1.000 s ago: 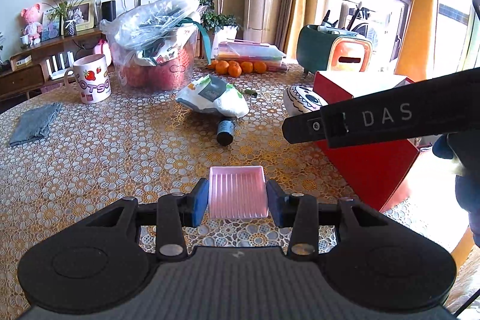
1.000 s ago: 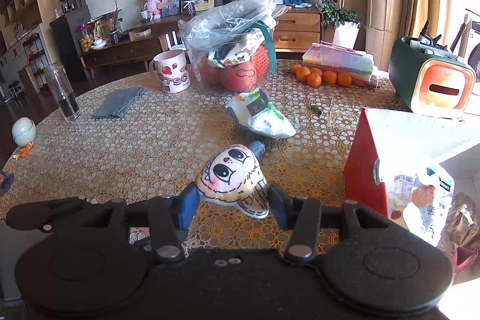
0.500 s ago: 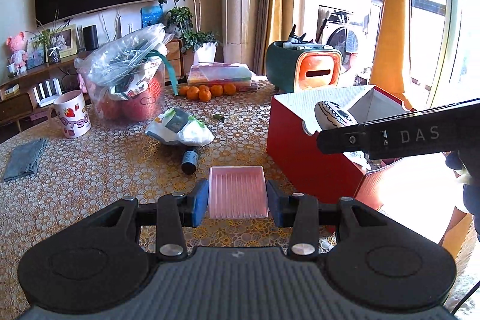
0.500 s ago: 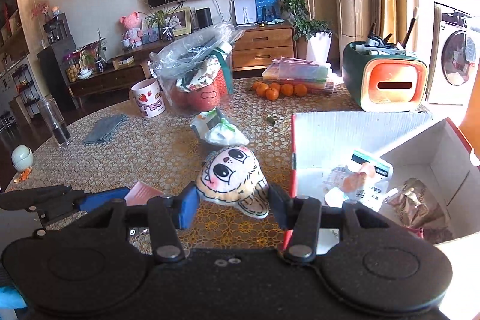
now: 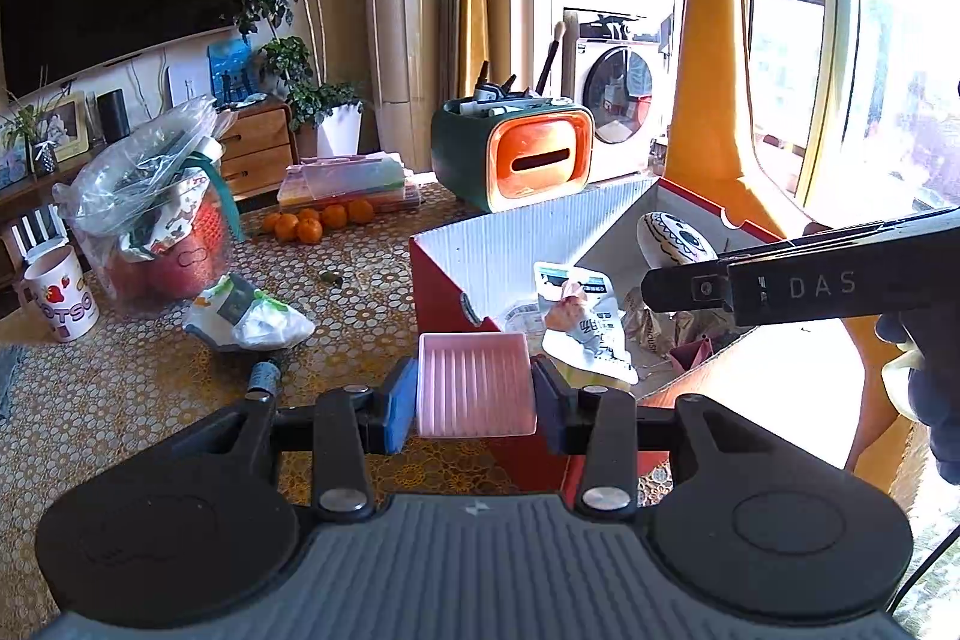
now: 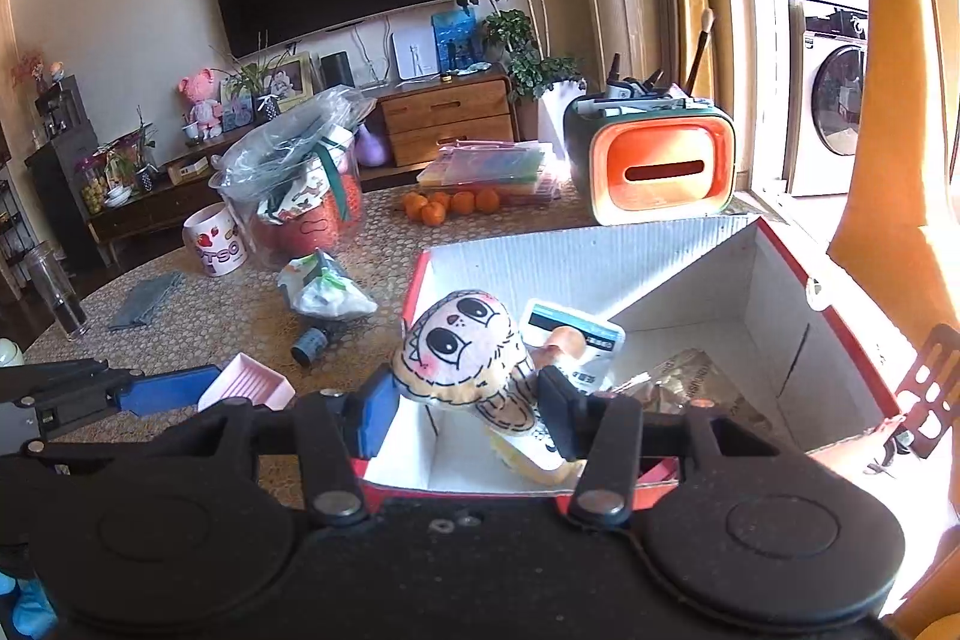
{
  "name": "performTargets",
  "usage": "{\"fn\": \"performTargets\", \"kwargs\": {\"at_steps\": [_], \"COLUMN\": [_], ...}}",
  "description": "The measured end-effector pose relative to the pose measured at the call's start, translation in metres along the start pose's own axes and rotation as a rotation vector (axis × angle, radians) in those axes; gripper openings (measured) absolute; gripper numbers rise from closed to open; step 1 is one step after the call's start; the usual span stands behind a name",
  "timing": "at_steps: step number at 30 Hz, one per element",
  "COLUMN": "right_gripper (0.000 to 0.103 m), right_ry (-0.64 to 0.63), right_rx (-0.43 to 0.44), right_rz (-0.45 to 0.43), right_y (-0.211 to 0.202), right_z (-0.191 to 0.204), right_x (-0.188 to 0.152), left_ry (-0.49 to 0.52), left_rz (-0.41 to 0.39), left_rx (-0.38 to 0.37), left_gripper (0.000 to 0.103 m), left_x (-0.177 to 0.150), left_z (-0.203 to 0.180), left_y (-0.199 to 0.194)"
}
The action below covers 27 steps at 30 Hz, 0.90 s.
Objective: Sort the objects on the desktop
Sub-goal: 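Lift and carry the pink tray and plush toy with both tools over the red box, then lower into the box and open the left tool releasing the tray while the right tool releases the plush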
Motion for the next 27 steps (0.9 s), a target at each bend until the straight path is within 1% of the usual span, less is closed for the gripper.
{"fn": "performTargets", "kwargs": {"at_steps": [8, 14, 17, 20, 27], "right_gripper": [0.050, 0.050, 0.050, 0.050, 0.050], "right_ry": [0.024, 0.033, 0.030, 0.037, 0.033], "right_rx": [-0.074, -0.129, -0.147, -0.159, -0.177], "right_rz": [0.001, 0.022, 0.036, 0.059, 0.117], "right_y": [0.008, 0.026, 0.037, 0.050, 0.077], "right_z": [-0.043, -0.070, -0.078, -0.086, -0.093], "right_x": [0.000, -0.002, -0.003, -0.004, -0.009], "left_ry": [0.050, 0.071, 0.081, 0.104, 0.081], "left_rz": [0.019, 0.054, 0.079, 0.092, 0.158], "left_rx": [-0.060, -0.095, -0.108, -0.101, -0.120], "left_gripper": [0.041, 0.041, 0.041, 0.041, 0.041], "left_x": [0.018, 0.029, 0.031, 0.033, 0.034], "left_z": [-0.028, -0.039, -0.042, -0.045, -0.040], "left_y": [0.036, 0.070, 0.087, 0.102, 0.134]}}
Point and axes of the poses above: each gripper's, at about its wrist camera, not at the fingertips, and y roughly the way its jaws point, z to its left, x to its top, the point moved 5 cm from there along y, roughly the way its jaws point, and after that the axes turned 10 degrees about -x, right-handed, at the moved point
